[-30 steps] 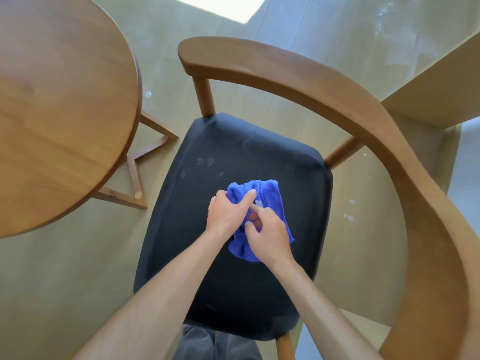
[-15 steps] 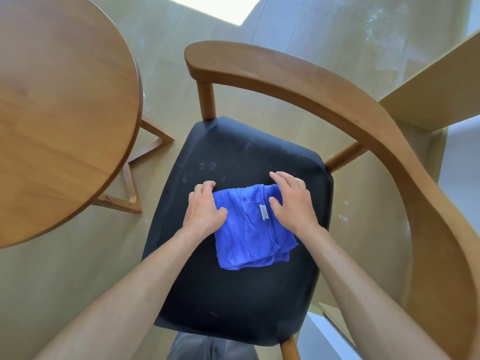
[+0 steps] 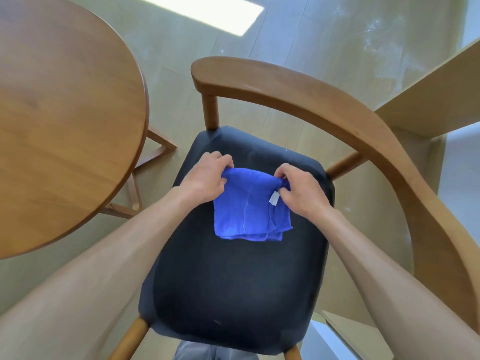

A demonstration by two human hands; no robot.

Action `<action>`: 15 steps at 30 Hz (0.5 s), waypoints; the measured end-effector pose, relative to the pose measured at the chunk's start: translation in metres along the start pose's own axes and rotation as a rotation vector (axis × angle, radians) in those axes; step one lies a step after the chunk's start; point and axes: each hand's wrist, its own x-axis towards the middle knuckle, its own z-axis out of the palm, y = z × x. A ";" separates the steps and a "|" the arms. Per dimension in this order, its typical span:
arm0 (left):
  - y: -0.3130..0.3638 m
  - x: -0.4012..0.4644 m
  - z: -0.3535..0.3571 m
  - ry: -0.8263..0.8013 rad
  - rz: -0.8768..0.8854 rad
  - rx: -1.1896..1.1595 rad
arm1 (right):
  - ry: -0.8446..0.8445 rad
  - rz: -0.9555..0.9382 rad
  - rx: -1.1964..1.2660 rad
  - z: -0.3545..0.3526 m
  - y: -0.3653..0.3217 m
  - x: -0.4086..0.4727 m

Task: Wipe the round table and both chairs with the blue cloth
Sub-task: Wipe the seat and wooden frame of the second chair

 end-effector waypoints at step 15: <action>-0.024 -0.086 0.082 0.147 0.475 0.503 | 0.182 -0.539 -0.443 0.060 0.052 -0.079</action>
